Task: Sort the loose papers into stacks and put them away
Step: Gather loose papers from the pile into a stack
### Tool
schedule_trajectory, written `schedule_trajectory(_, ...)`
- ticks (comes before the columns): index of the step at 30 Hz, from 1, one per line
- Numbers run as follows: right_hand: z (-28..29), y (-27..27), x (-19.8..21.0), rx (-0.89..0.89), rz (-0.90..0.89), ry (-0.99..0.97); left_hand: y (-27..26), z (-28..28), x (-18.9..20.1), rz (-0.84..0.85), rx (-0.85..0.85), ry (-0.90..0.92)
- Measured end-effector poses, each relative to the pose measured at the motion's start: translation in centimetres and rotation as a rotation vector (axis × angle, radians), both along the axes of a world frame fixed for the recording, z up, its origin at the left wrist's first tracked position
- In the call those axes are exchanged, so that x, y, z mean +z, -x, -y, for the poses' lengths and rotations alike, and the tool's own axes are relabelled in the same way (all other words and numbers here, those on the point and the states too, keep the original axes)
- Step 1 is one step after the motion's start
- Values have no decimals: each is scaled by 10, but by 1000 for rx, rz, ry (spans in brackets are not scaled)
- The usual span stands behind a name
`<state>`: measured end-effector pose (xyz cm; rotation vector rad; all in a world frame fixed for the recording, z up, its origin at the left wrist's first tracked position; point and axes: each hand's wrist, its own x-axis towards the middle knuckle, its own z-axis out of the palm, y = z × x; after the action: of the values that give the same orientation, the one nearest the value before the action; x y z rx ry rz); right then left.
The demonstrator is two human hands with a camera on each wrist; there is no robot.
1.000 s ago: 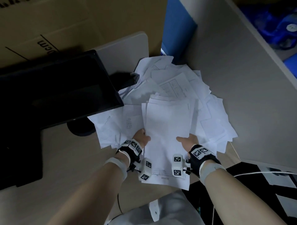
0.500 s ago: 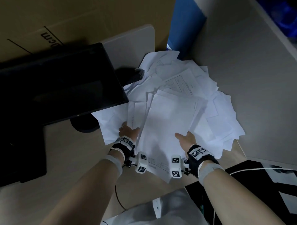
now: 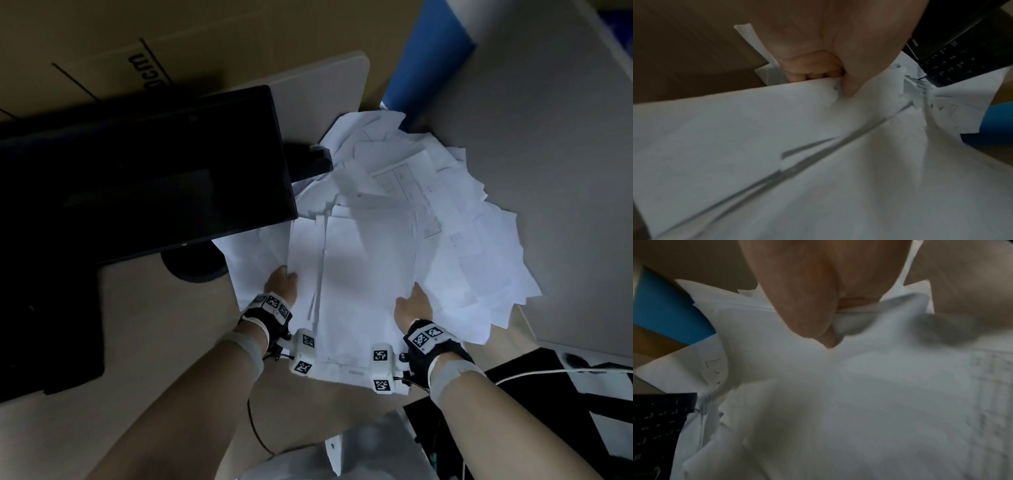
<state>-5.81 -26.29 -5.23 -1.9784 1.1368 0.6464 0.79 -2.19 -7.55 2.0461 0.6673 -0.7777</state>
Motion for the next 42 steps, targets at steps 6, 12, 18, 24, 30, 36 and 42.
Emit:
schedule_trajectory(6, -37, -10, 1, 76, -42, -126, 5, 10, 6, -58, 2, 161)
schedule_trajectory(12, -35, -14, -4, -222, 72, -158, 8, 3, 0, -114, 36, 183)
schedule_trajectory(18, -29, 4, -9, -24, -42, -320, 20, 13, 6, -43, 17, 236)
schedule_trajectory(24, -3, 19, 4, -225, 19, -251, 20, 35, 25, 29, -4, 291)
schedule_trajectory(30, 25, 10, 26, -460, 225, -178, 5, 67, 41, 73, -64, 386)
schedule_trajectory(36, 34, -12, 39, -468, 192, -383, -44, 80, 37, 174, -116, 161)
schedule_trajectory(42, 32, -35, 17, -339, 108, -353, -78, 80, 18, 229, -375, -300)
